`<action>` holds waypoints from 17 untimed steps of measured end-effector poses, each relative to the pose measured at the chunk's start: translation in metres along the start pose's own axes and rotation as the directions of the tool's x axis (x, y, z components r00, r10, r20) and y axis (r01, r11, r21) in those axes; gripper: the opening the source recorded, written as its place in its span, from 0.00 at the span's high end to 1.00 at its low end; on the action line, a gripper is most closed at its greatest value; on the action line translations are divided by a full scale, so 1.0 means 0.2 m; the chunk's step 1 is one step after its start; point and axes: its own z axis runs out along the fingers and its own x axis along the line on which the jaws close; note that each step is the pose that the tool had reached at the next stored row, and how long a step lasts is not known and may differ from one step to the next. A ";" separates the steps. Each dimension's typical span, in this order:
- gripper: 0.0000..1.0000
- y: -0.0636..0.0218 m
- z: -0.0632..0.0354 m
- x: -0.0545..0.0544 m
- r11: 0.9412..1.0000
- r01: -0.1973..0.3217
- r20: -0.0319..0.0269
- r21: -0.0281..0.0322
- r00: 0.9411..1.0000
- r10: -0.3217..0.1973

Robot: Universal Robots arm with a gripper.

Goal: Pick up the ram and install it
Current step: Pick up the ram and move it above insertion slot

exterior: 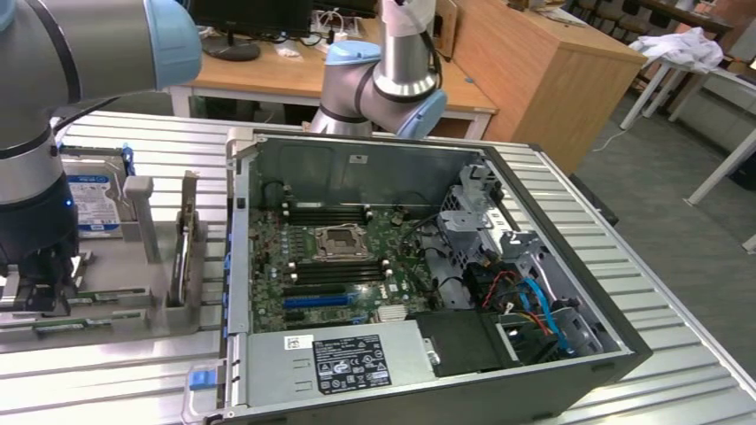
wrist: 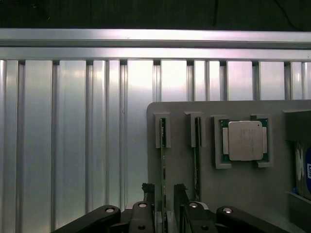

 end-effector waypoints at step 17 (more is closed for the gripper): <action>0.70 -0.003 0.074 0.00 1.000 0.000 0.000 0.000 1.000 0.000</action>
